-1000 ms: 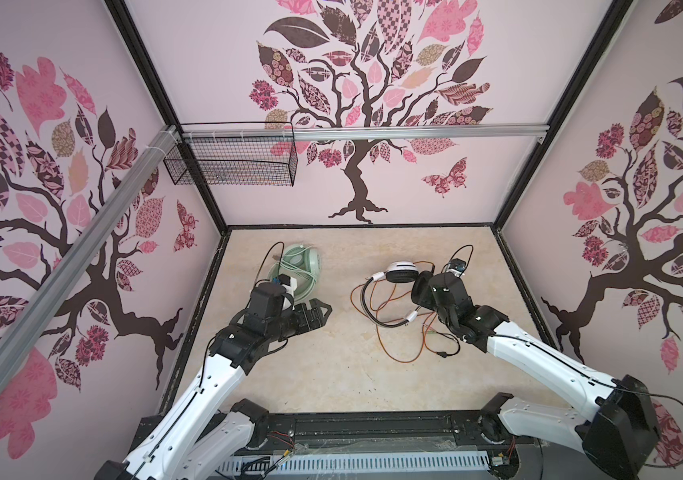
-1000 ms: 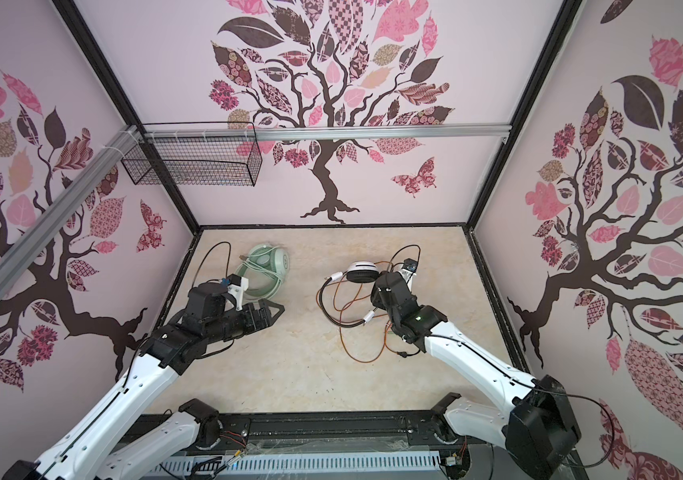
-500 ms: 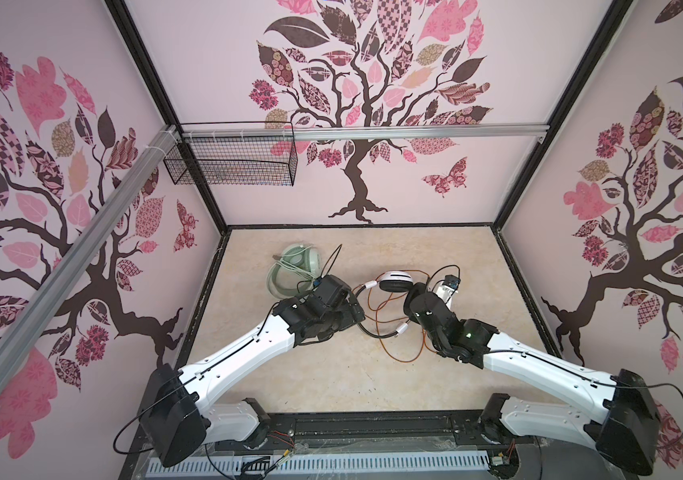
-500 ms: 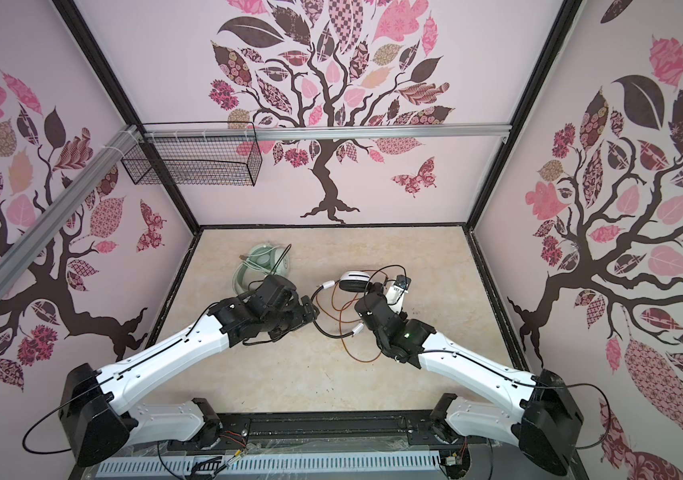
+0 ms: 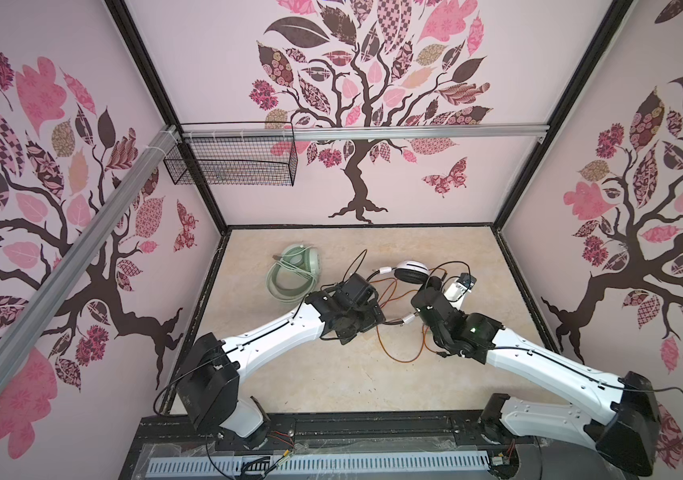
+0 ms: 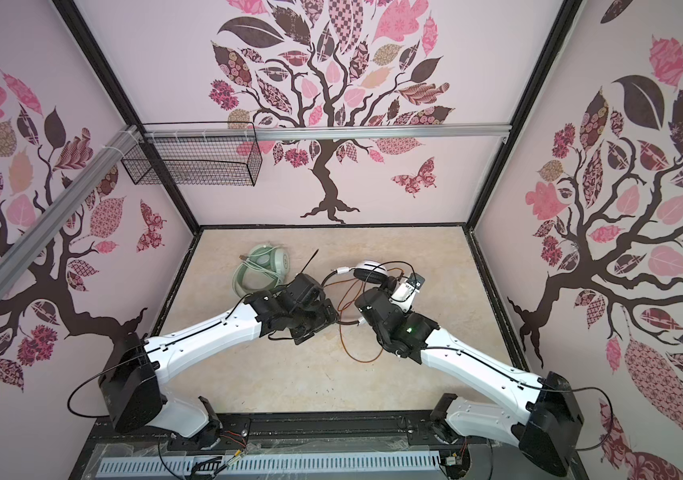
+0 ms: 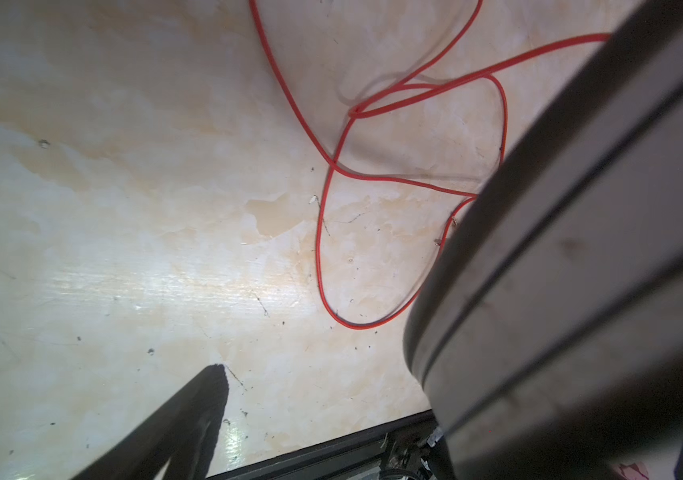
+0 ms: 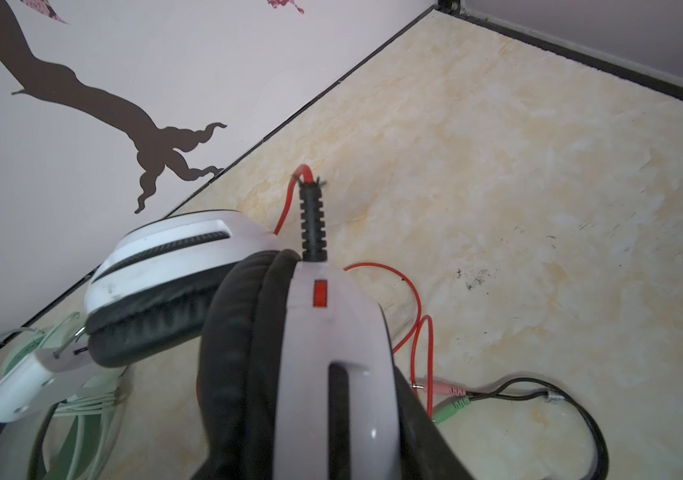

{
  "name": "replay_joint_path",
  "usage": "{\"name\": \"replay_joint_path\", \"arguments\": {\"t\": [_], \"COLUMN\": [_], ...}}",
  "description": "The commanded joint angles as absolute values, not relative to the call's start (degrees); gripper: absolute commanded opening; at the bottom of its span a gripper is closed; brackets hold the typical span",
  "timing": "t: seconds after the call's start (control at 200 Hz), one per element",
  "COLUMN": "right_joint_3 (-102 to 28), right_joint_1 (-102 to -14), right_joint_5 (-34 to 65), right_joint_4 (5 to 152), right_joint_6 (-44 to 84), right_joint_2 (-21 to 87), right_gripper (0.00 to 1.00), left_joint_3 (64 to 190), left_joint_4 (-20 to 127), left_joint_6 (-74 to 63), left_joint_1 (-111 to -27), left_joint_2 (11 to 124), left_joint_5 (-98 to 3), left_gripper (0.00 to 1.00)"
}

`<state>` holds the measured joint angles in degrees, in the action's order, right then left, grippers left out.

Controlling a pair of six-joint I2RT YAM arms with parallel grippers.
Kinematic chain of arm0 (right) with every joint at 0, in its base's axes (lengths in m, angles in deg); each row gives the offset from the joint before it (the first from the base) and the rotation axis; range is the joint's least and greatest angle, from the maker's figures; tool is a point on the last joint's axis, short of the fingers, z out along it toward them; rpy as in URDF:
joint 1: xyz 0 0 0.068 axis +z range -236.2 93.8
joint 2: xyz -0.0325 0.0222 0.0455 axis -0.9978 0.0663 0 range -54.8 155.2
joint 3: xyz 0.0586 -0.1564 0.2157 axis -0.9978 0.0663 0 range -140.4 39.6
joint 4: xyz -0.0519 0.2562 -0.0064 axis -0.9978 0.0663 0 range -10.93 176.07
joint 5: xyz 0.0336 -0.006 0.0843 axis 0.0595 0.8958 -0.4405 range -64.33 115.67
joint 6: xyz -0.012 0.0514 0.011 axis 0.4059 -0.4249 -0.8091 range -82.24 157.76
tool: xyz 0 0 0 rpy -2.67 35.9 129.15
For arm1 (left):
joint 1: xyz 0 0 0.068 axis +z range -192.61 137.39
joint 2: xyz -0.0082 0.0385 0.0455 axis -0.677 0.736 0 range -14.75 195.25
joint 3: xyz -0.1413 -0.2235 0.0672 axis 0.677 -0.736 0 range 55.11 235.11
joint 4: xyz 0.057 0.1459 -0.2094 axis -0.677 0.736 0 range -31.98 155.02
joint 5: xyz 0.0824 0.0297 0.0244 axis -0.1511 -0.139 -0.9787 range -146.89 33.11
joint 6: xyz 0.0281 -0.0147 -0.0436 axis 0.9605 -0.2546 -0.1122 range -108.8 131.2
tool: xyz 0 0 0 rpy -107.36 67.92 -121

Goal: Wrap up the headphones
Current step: 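Grasp the white headset's headband with the left gripper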

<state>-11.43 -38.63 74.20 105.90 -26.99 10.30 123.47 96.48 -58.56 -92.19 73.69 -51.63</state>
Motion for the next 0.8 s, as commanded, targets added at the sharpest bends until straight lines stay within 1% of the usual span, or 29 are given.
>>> {"name": "replay_joint_path", "arguments": {"t": [0.0, 0.055, 0.19, 0.345, 0.38, 0.425, 0.525, 0.575, 0.685, 0.795], "right_joint_3": [-15.4, -15.2, -13.8, -12.8, -12.5, -12.3, -11.9, -11.8, -11.3, -10.6], "right_joint_1": [-38.4, -38.4, -38.4, -38.3, -38.4, -38.4, -38.3, -38.3, -38.2, -38.2], "right_joint_5": [77.6, 77.4, 77.5, 77.6, 77.5, 77.5, 77.8, 78.0, 77.6, 77.0], "right_joint_4": [107.5, 107.4, 105.4, 105.2, 105.0, 104.6, 103.7, 103.4, 102.7, 101.9], "right_joint_6": [-31.4, -31.9, -30.9, -30.6, -30.6, -30.5, -30.2, -30.0, -30.0, -29.8], "right_joint_2": [11.1, 10.6, 8.6, 7.4, 7.0, 6.7, 6.3, 6.1, 5.5, 4.6], "right_gripper": [0.36, 0.35, 0.35, 0.34, 0.34, 0.34, 0.33, 0.33, 0.33, 0.32], "left_joint_3": [127.8, 128.2, 128.8, 129.9, 130.1, 130.5, 131.2, 131.3, 131.5, 131.6], "left_joint_4": [98.4, 98.7, 99.1, 98.8, 98.6, 98.6, 98.5, 98.6, 98.7, 99.1], "left_joint_6": [-59.8, -60.4, -60.8, -59.9, -59.7, -59.7, -59.6, -59.6, -59.4, -59.1], "left_joint_1": [-94.1, -94.3, -94.3, -94.3, -94.3, -94.3, -94.3, -94.3, -94.3, -94.3], "left_joint_2": [75.9, 76.6, 77.4, 77.6, 77.8, 78.2, 79.1, 79.5, 80.1, 80.3], "left_joint_5": [-51.2, -51.5, -52.5, -53.2, -53.2, -53.0, -52.5, -52.3, -52.2, -52.9], "left_gripper": [0.93, 0.92, 0.83, 0.7, 0.65, 0.56, 0.38, 0.33, 0.28, 0.27]}}
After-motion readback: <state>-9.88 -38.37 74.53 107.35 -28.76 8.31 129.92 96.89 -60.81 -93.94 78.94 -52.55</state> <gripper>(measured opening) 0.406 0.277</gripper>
